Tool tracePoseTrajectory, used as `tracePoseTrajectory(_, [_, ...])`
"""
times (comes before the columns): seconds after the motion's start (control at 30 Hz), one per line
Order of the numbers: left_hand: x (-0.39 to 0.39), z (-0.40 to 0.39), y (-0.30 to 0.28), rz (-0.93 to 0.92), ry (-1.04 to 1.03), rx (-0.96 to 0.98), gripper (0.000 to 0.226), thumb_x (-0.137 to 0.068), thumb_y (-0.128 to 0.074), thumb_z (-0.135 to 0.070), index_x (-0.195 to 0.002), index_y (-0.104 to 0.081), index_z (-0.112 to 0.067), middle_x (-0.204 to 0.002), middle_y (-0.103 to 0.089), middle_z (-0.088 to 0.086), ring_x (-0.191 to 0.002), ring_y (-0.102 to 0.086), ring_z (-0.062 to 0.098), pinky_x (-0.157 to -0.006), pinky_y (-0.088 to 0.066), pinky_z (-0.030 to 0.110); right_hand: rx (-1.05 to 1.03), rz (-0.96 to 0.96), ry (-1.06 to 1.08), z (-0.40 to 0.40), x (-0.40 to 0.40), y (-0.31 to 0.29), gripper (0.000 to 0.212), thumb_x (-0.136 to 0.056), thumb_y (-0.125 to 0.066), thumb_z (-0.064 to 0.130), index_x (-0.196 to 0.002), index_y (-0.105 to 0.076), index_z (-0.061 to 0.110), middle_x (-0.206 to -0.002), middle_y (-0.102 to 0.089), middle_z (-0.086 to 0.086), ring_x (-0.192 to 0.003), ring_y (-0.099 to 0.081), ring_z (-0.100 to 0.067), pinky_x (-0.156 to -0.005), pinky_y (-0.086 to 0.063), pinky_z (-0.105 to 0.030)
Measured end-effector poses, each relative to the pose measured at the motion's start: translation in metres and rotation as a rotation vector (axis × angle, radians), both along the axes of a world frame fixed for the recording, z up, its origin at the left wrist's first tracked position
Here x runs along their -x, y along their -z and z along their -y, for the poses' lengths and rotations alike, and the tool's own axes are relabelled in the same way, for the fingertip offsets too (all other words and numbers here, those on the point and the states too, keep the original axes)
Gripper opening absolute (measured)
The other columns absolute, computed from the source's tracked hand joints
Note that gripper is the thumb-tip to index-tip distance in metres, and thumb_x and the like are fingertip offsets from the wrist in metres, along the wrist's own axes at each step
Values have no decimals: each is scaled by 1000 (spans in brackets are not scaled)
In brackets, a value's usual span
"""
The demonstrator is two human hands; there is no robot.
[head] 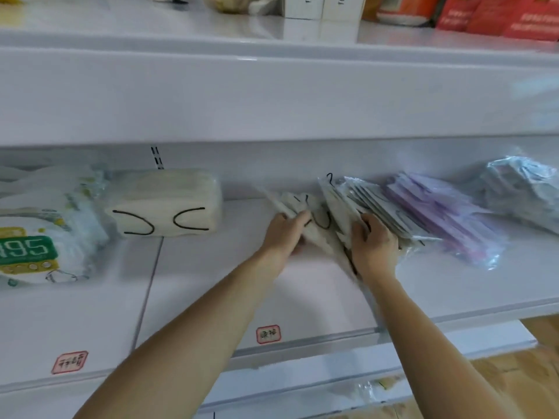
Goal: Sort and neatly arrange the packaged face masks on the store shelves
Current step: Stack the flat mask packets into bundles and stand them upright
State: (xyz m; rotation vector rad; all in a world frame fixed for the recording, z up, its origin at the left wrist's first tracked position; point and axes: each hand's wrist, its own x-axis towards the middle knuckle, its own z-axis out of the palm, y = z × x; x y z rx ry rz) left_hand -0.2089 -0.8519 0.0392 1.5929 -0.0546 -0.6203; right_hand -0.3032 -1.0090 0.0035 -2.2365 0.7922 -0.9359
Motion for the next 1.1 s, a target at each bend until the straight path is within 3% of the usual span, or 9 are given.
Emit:
tracePoseTrajectory(0.1, [-2, 14, -1, -187, -70, 62, 26, -83, -80, -24, -98, -72, -4, -90, -76, 19, -80, -75, 37, -74, -62, 52, -3, 35, 24, -2, 3, 5, 21, -96, -52, 23, -101, -69, 13, -75, -68, -8, -71, -63, -35, -60, -34, -33])
tracePoseTrajectory(0.2, [-1, 23, 13, -32, -121, -53, 26, -74, -86, -17, -96, -73, -10, -89, -78, 11, -79, -76, 29, -63, -63, 38, -46, 35, 14, 1, 2, 3, 30, -94, -48, 29, -107, -70, 15, -81, -71, -8, -77, -65, -35, -63, -30, -32])
tracePoseTrajectory(0.33, [1, 21, 29, 46, -120, -35, 45, -67, -87, -15, -110, -72, -17, -103, -78, 4, -93, -76, 26, -81, -64, 51, -114, 41, -9, 6, 5, 3, 19, -100, -57, 24, -115, -68, 19, -88, -69, 2, -87, -67, -30, -66, -31, -31])
tracePoseTrajectory(0.43, [10, 17, 27, 106, -106, 14, 42, -77, -80, -1, -114, -68, -17, -108, -77, 5, -100, -74, 26, -86, -62, 49, -83, -16, -202, 2, 5, 3, 41, -89, -69, 45, -126, -59, 30, -111, -69, 7, -108, -60, -23, -85, -46, -36])
tracePoseTrajectory(0.5, [17, 17, 27, 145, -116, 23, 45, -78, -74, 7, -111, -67, -22, -106, -77, 4, -100, -74, 25, -84, -63, 47, -15, -144, -298, 0, 3, 6, 60, -79, -70, 53, -133, -55, 32, -126, -63, 5, -123, -48, -23, -102, -41, -41])
tracePoseTrajectory(0.63, [14, 24, 39, 220, -128, -2, 60, -56, -67, -12, -111, -65, -34, -103, -77, -1, -98, -75, 24, -80, -62, 58, 49, -142, -333, 2, 1, 9, 56, -73, -70, 24, -128, -61, 22, -122, -66, -1, -120, -51, -31, -97, -40, -42])
tracePoseTrajectory(0.87, [11, 29, 58, 290, -119, -21, 83, -50, -87, -24, -125, -58, -44, -116, -74, -7, -108, -72, 23, -86, -61, 55, -92, 40, -287, 5, 3, 8, 48, -80, -50, -4, -125, -61, 9, -110, -70, -8, -105, -60, -35, -90, -45, -41])
tracePoseTrajectory(1.0, [38, 18, 31, 297, -149, 3, 72, -58, -81, -15, -122, -61, -40, -113, -75, -7, -107, -72, 19, -91, -60, 50, -30, 43, -282, 7, 2, 10, 50, -79, -53, -10, -124, -62, 9, -110, -70, -7, -105, -60, -34, -89, -45, -41])
tracePoseTrajectory(1.1, [62, -2, 18, 287, -204, 4, 58, -70, -75, 3, -118, -64, -26, -102, -76, -6, -94, -73, 8, -81, -61, 32, 3, 26, -294, 8, 1, 13, 49, -79, -54, -10, -123, -62, 11, -108, -70, -6, -105, -59, -33, -86, -43, -38])
